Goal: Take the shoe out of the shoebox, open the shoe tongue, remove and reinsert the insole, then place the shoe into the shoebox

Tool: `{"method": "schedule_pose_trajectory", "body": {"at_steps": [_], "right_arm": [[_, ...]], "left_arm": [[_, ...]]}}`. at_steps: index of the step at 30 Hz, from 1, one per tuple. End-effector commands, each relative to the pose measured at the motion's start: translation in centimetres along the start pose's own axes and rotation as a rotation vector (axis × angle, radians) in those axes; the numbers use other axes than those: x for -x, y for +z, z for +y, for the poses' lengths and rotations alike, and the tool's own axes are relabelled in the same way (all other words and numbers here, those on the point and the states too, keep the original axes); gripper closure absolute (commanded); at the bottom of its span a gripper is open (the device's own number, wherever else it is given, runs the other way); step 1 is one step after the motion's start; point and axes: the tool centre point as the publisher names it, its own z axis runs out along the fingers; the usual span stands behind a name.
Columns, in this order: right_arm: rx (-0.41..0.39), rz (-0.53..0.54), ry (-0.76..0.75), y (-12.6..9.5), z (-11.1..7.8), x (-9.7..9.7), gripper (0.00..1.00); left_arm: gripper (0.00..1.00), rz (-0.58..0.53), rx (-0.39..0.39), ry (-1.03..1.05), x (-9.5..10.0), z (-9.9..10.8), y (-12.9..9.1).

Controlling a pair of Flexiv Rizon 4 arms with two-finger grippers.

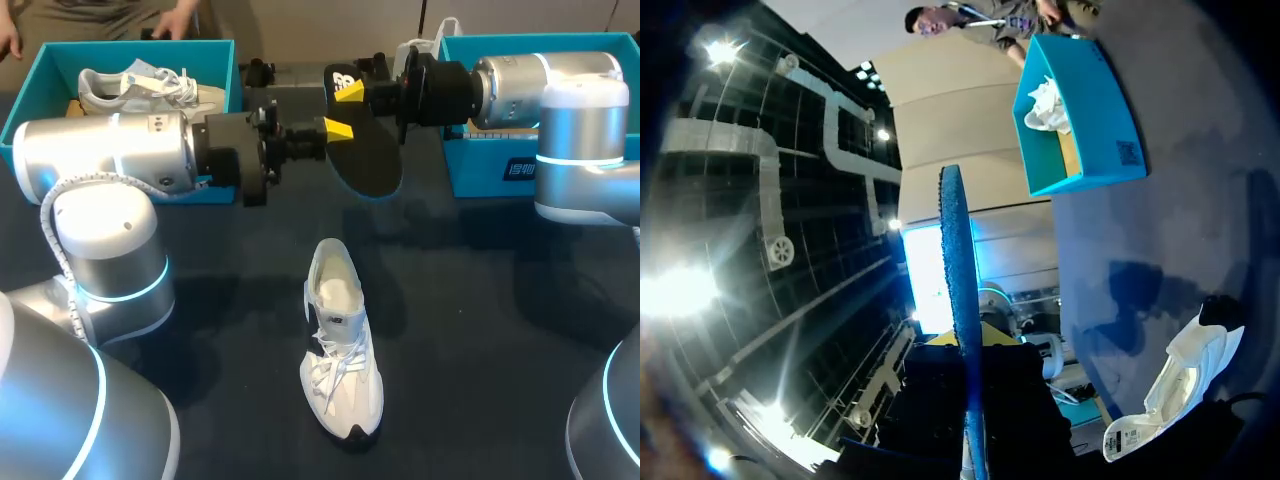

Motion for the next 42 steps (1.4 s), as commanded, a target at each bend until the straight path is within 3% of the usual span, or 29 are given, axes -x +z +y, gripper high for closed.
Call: {"method": "schedule_pose_trajectory", "body": {"at_steps": [1,7,8,9,19,28,33,42], "right_arm": [[0.000,0.000,0.000,0.1,0.0,0.1,1.00],[0.003,0.004,-0.004,0.1,0.0,0.1,1.00],[0.006,0.012,-0.015,0.1,0.0,0.1,0.60],[0.011,0.012,-0.024,0.0,0.0,0.0,0.00],[0.034,-0.016,-0.056,-1.8,-1.4,-0.8,0.00],[0.046,-0.024,-0.072,-3.8,-2.6,-0.8,0.00],[0.067,-0.016,-0.078,-4.2,-3.1,-0.4,0.00],[0.067,-0.016,-0.078,-4.2,-3.1,-0.4,0.00]], "left_arm": [[1.00,0.005,0.005,0.000,0.0,0.1,0.5],[1.00,0.005,0.005,0.001,-0.1,0.0,0.5],[1.00,0.006,0.004,0.000,-0.1,-0.1,0.4],[1.00,0.007,0.004,0.000,-0.2,-0.2,0.1],[1.00,0.054,-0.009,-0.139,-2.0,-0.4,-4.4],[1.00,0.059,-0.065,-0.395,-1.5,-1.4,-7.7],[1.00,0.108,-0.095,-0.773,-1.2,-1.2,-8.4],[1.00,0.102,-0.099,-0.741,-0.9,-1.3,-8.5]]}}
